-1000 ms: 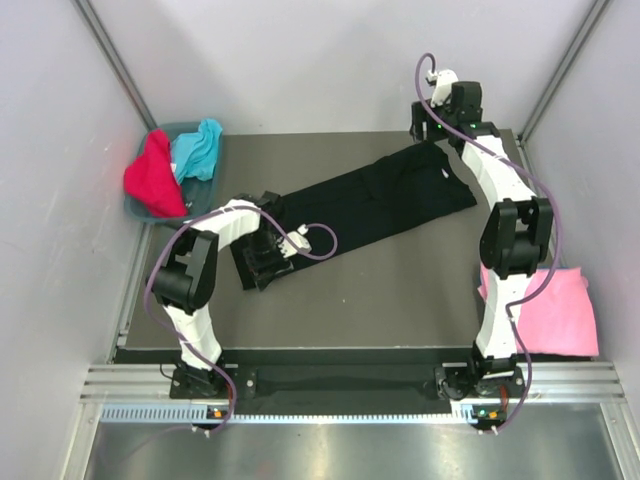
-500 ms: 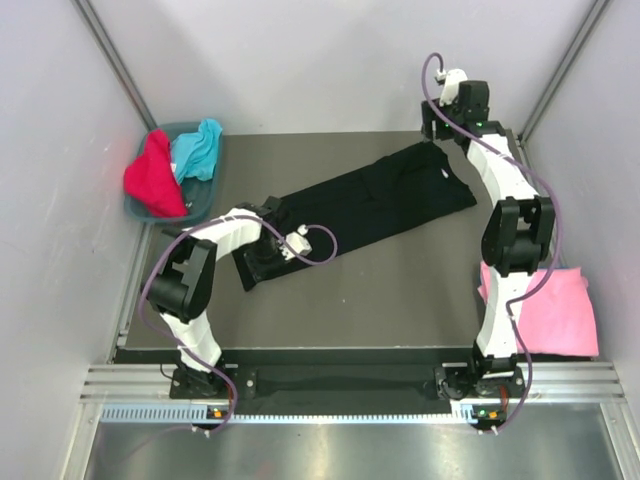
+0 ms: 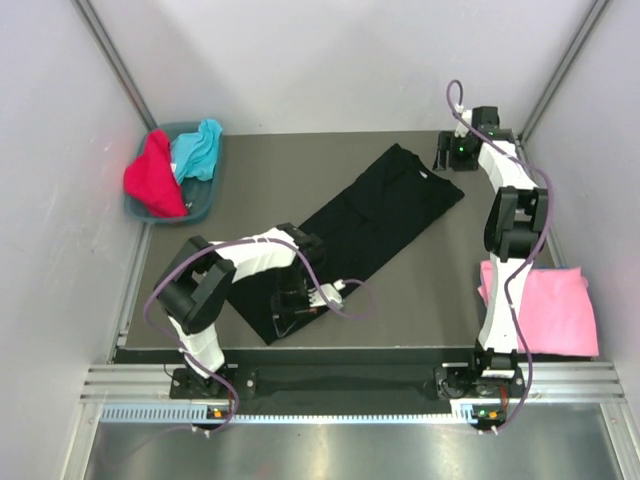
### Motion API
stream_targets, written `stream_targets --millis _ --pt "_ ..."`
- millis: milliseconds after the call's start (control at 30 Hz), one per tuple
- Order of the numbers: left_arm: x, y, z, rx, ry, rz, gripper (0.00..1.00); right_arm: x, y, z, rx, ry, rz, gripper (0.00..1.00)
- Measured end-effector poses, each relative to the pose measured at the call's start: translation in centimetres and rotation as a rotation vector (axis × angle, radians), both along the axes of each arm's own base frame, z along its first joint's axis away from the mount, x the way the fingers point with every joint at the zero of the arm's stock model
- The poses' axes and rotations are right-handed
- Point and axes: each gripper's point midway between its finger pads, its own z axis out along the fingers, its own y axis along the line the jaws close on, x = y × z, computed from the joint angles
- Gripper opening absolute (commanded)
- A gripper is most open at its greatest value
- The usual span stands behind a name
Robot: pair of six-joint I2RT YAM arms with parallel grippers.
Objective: Fold and stack the t-shirts
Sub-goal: Fold the tshirt
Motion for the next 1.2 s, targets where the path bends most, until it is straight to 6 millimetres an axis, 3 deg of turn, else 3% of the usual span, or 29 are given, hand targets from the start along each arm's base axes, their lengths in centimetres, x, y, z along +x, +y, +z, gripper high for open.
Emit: stream_targets --millis 167,333,533,833,1200 --pt "-2.7 -2.4 0.9 -0.038 0.067 -0.07 0.0 -1.1 1.6 -1.2 0.025 0.061 0.015 0.65" --pt "-4.6 -5.1 1.5 -0.072 0.116 -0.106 0.0 -3.1 1.5 -2.4 -0.002 0.12 0.03 0.64" --pt "-6.0 -5.8 1.7 -0.065 0.138 -0.13 0.0 -7.2 0.2 -2.6 -0.024 0.205 0.002 0.63" --pt "-6.7 -6.6 1.6 -0.051 0.151 -0.152 0.0 -8.2 -1.7 0.5 -0.025 0.157 -0.038 0.63" --pt "-7.1 -7.5 1.5 -0.036 0.167 -0.157 0.0 -10.8 -0.1 -3.3 0.083 0.284 -0.036 0.55"
